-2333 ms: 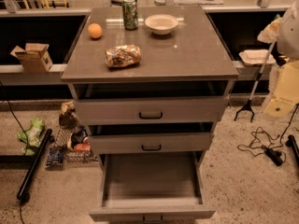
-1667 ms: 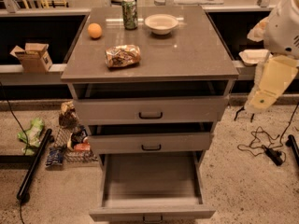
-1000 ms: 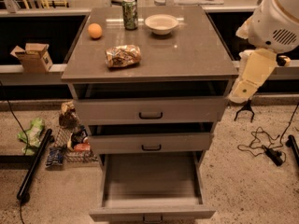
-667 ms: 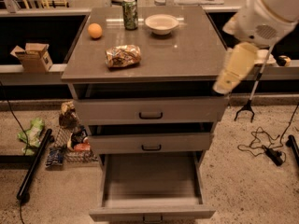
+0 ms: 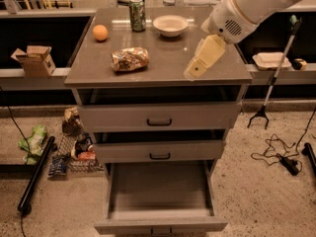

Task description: Place brown chip bag into bottom drawer

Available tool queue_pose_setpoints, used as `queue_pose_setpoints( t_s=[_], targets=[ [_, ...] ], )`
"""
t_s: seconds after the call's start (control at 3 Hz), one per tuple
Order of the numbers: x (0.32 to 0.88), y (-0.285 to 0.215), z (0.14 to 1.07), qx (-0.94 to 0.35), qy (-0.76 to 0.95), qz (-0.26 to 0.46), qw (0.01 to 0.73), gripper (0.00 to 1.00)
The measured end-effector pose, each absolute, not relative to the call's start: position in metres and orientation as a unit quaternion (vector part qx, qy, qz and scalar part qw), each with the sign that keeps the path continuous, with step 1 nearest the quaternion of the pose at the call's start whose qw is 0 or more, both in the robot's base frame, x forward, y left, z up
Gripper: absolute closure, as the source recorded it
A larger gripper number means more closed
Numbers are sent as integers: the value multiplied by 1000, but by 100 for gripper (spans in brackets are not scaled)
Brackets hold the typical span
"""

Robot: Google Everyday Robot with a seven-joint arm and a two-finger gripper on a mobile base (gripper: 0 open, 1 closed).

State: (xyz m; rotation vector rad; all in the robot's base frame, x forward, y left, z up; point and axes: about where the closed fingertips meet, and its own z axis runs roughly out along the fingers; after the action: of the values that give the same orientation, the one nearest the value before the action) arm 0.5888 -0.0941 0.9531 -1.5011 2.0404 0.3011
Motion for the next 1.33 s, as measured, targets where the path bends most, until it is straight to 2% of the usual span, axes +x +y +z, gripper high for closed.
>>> queue_pose_setpoints(
  t_s=[0.33, 1.33],
  targets=[
    [589, -94, 953, -563, 765, 113, 291, 0],
    [695, -12, 903, -632, 706, 81, 310, 0]
  ],
)
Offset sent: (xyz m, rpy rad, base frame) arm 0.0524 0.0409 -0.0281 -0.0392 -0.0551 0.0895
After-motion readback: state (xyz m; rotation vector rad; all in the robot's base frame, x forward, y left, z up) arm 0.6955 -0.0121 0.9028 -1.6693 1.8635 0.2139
